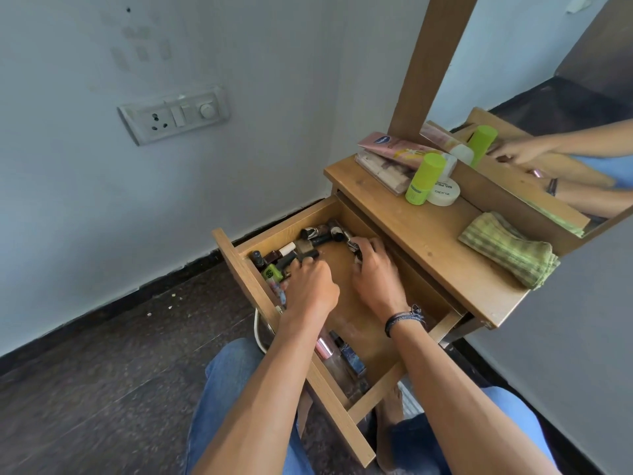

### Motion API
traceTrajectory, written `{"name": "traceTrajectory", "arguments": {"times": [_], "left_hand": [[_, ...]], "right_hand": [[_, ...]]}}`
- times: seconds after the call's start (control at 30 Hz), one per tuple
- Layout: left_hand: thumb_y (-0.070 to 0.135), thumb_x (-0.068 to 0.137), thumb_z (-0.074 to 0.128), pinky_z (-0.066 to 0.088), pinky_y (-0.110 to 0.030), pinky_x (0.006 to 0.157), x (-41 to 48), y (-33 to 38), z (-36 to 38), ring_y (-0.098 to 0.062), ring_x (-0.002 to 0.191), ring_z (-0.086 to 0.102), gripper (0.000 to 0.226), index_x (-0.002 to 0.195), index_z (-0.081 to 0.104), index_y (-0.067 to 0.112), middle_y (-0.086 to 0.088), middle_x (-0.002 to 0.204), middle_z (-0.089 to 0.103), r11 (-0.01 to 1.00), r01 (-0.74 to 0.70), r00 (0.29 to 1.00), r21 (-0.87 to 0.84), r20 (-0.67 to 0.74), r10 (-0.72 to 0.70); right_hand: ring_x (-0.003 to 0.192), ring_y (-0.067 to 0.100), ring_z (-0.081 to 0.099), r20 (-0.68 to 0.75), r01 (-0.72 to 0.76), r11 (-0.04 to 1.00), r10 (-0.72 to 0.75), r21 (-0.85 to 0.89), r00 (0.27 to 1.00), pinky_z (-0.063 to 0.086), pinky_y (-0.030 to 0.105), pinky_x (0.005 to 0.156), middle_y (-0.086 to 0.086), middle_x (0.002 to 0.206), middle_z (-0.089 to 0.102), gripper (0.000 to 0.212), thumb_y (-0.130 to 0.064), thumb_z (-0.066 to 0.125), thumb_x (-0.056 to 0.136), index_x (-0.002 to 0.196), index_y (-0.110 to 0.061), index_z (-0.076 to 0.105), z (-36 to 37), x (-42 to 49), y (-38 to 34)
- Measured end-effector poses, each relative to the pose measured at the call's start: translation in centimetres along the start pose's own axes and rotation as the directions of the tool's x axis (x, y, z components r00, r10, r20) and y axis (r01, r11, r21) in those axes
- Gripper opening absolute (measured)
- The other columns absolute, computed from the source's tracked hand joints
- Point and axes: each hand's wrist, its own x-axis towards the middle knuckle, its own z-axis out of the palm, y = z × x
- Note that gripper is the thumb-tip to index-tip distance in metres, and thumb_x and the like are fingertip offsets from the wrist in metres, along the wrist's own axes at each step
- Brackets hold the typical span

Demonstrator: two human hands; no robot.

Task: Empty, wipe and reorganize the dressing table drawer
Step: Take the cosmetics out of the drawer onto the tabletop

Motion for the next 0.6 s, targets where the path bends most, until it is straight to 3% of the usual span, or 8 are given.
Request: {"name": "traceTrajectory", "arguments": {"times": [0.17, 0.33, 0.6], "left_hand": [[0.006, 0.098, 0.048, 0.043, -0.042, 0.104, -0.11, -0.08, -0.06, -0.032, 0.139, 0.035, 0.044, 0.142, 0.051, 0.008, -0.011, 0.148, 0.048, 1.0, -0.013, 1.0, -0.024, -0.026, 0.012], [0.01, 0.1, 0.051, 0.045, -0.04, 0.1, -0.21, -0.03, -0.12, -0.03, 0.136, 0.037, 0.042, 0.141, 0.052, 0.009, -0.01, 0.146, 0.049, 0.999, -0.021, 0.999, -0.029, -0.048, 0.019], [0.007, 0.099, 0.052, 0.046, -0.04, 0.101, -0.28, -0.03, -0.1, -0.03, 0.137, 0.038, 0.044, 0.143, 0.051, 0.008, -0.012, 0.146, 0.049, 1.0, -0.009, 0.999, -0.022, -0.053, 0.008]], "right_hand": [[0.111, 0.033, 0.06, 0.045, -0.012, 0.994, 0.007, 0.108, 0.999, 0.05, 0.042, 0.087, 0.01, 0.126, 0.061, 0.054, -0.014, 0.056, 0.095, 0.146, -0.024, 0.042, 0.09, -0.44, 0.1], [0.131, 0.028, 0.051, 0.056, -0.104, 0.979, 0.095, 0.177, 0.994, 0.041, 0.037, 0.104, 0.009, 0.148, 0.048, 0.064, -0.023, 0.066, 0.095, 0.152, -0.024, 0.037, -0.5, -0.53, 0.09], [0.129, 0.026, 0.053, 0.063, -0.119, 0.972, 0.108, 0.204, 0.992, 0.045, 0.041, 0.107, 0.006, 0.144, 0.052, 0.058, -0.022, 0.069, 0.092, 0.146, -0.022, 0.046, -0.34, -0.44, 0.04]]}}
